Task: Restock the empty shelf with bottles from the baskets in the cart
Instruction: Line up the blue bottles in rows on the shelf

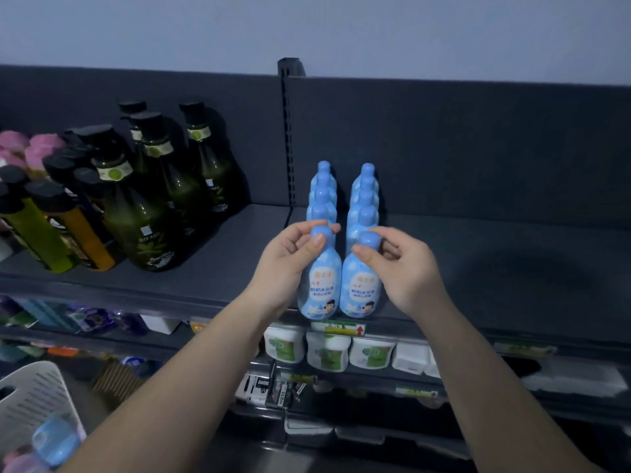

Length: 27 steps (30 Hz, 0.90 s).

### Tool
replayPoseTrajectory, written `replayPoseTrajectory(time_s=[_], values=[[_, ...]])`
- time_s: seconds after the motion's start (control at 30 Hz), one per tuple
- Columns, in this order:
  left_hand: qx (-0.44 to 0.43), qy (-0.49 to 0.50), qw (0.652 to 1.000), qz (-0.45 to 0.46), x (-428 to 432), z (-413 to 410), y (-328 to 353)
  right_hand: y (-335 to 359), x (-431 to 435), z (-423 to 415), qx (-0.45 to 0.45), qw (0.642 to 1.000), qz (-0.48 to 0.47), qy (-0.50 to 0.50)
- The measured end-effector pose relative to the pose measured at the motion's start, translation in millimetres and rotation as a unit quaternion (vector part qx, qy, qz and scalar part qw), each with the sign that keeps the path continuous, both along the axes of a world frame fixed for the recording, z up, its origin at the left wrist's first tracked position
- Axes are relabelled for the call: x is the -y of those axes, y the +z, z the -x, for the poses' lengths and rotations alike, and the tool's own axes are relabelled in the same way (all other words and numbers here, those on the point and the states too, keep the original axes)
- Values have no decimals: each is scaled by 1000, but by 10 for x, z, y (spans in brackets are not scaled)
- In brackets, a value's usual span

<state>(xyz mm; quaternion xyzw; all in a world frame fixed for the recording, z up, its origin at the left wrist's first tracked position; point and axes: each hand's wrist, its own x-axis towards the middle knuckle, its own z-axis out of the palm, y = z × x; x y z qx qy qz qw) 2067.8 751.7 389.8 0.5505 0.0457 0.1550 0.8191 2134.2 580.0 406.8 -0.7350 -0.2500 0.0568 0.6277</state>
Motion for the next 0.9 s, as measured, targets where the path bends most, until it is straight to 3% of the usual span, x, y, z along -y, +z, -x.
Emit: replayPoseTrajectory(time_s=[0.23, 0.37, 0.5, 0.77, 0.9], values=[[22, 57, 995, -81, -8, -182, -304, -225, -110, -169, 37, 995, 91, -35], [26, 47, 977, -206, -71, -228, -348, -332, -97, -147, 103, 986, 119, -56], [-33, 59, 945, -320, -165, -229, -453, -383, -97, -127, 91, 984, 132, -76], [-71, 98, 914, -388, -342, -270, -524, -445, -74, -141, 57, 987, 129, -83], [-77, 105, 921, -367, -367, -283, -533, -451, -38, -183, 51, 987, 122, -92]])
